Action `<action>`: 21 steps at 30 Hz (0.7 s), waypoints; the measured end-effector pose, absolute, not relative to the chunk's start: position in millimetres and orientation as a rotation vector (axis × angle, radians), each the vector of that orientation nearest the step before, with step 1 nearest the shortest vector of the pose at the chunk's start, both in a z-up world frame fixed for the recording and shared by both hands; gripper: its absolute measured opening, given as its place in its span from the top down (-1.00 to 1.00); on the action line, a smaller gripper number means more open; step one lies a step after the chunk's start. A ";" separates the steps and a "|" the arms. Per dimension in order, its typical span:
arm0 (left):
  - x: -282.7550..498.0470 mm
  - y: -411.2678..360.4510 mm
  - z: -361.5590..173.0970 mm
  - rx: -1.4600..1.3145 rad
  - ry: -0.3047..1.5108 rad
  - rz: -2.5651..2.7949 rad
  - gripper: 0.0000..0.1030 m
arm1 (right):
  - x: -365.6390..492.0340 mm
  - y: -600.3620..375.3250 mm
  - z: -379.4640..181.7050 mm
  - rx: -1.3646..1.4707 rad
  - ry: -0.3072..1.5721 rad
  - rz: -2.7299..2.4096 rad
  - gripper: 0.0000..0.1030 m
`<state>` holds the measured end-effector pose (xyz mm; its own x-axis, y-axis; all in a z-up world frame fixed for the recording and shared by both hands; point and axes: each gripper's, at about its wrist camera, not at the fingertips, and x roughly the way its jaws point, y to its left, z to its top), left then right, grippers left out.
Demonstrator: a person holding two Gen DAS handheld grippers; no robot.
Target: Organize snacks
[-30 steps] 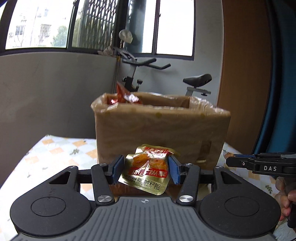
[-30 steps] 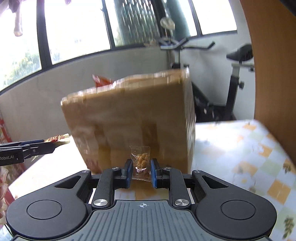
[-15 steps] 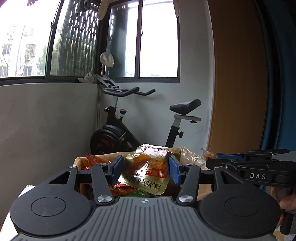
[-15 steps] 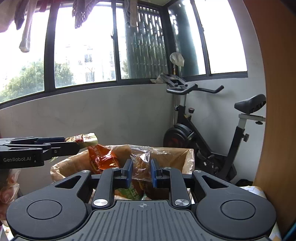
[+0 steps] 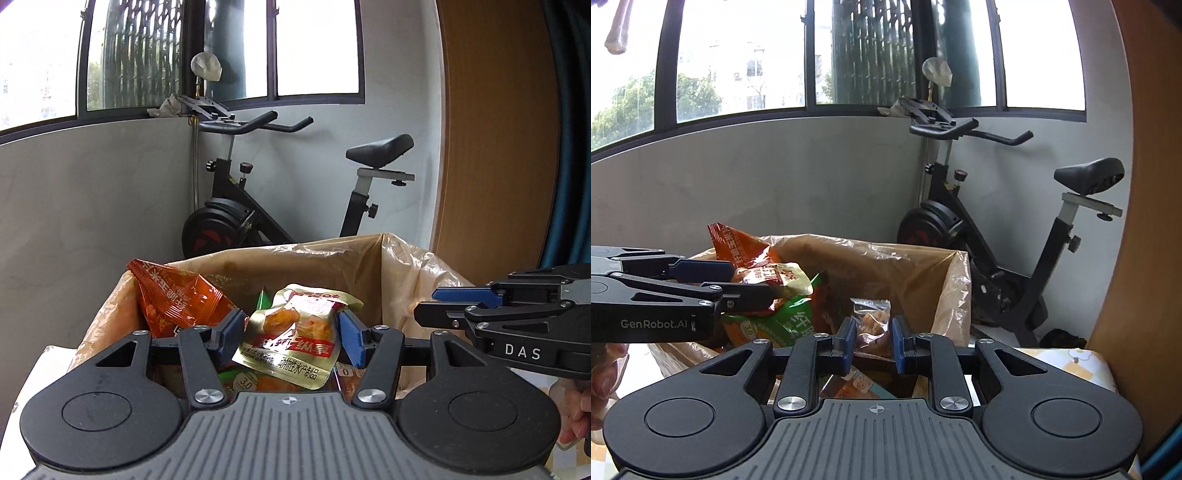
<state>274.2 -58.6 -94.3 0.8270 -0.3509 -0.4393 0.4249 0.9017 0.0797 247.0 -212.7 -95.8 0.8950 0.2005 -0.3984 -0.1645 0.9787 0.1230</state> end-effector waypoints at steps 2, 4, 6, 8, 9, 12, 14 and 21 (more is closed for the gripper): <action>272.0 -54.9 -95.3 0.180 0.440 -0.411 -0.21 | 246.9 -212.2 -97.3 0.091 0.428 0.191 0.62; 270.1 -51.5 -94.7 0.183 0.446 -0.417 -0.23 | 245.3 -210.8 -97.5 0.087 0.430 0.187 0.60; 269.6 -48.6 -93.7 0.176 0.454 -0.431 -0.23 | 242.2 -208.4 -96.2 0.082 0.428 0.184 0.53; 270.3 -47.3 -91.6 0.168 0.464 -0.435 -0.27 | 240.9 -208.2 -94.0 0.078 0.425 0.183 0.49; 269.9 -46.4 -90.3 0.166 0.466 -0.435 -0.37 | 239.1 -208.6 -92.2 0.077 0.422 0.181 0.46; 265.1 -44.8 -84.0 0.166 0.456 -0.416 -0.62 | 233.5 -208.2 -85.3 0.080 0.412 0.173 0.34; 262.6 -44.1 -78.8 0.168 0.460 -0.401 -0.74 | 228.6 -209.2 -79.2 0.088 0.404 0.168 0.10; 238.8 -28.4 -53.1 0.121 0.432 -0.369 -0.86 | 202.4 -211.4 -54.6 0.132 0.350 0.163 -0.96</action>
<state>238.8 -28.4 -53.2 0.8435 -0.3227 -0.4294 0.3737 0.9268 0.0373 202.4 -211.4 -54.6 0.9262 0.1819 -0.3301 -0.1361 0.9782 0.1570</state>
